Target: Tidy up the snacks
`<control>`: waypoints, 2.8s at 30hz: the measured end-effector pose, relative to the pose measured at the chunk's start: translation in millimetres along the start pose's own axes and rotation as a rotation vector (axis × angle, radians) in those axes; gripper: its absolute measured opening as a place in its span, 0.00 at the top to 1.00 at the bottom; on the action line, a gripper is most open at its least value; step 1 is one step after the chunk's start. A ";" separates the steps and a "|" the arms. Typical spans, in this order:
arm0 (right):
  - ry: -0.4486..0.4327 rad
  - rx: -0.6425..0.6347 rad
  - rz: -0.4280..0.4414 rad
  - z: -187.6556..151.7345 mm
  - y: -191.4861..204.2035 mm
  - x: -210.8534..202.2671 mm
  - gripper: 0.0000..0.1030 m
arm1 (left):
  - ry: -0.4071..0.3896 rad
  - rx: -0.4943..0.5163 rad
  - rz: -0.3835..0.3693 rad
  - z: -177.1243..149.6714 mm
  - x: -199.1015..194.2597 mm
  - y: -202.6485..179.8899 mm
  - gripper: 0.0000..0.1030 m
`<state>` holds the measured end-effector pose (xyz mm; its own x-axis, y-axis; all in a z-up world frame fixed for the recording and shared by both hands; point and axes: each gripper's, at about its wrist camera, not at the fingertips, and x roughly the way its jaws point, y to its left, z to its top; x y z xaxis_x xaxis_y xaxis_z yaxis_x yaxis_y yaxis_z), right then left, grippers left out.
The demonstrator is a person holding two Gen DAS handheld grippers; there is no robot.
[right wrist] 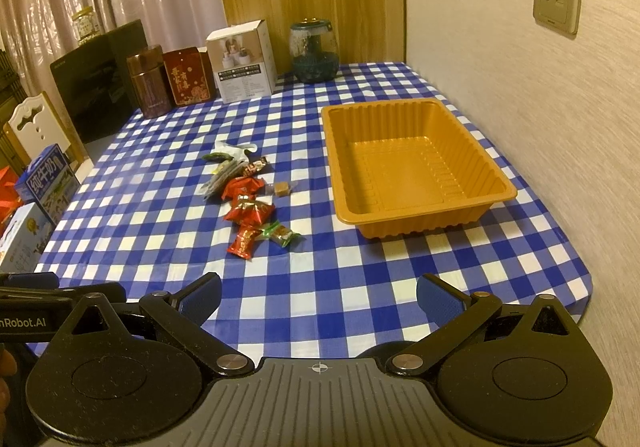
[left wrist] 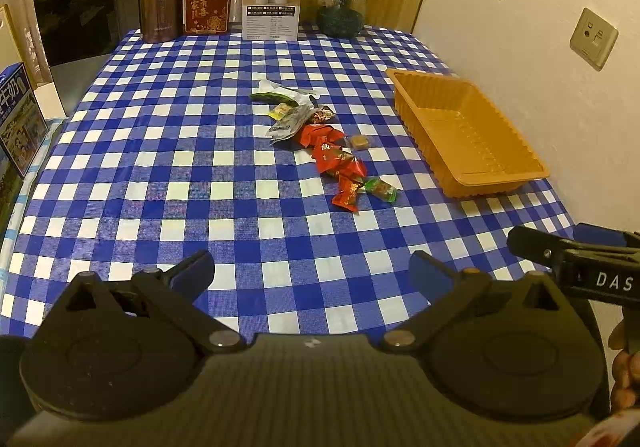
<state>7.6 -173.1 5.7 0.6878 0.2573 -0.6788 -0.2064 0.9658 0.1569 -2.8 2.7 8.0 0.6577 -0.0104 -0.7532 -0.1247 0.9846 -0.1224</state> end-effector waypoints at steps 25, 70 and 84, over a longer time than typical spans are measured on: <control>-0.003 0.003 -0.002 0.3 0.7 -1.3 0.00 | 0.000 -0.006 -0.003 -4.1 -2.2 -2.2 0.00; -0.032 0.053 0.050 -3.1 -3.7 40.0 0.01 | 0.026 -0.035 -0.028 4.7 36.1 5.1 0.00; 0.064 0.083 0.086 -9.5 -23.9 121.7 0.37 | -0.005 0.066 -0.108 21.4 135.5 -6.6 0.19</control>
<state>89.6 -165.2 -87.5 0.6233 0.3395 -0.7045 -0.2030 0.9402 0.2735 103.1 -1.5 -79.4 0.6683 -0.1160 -0.7347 -0.0037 0.9872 -0.1593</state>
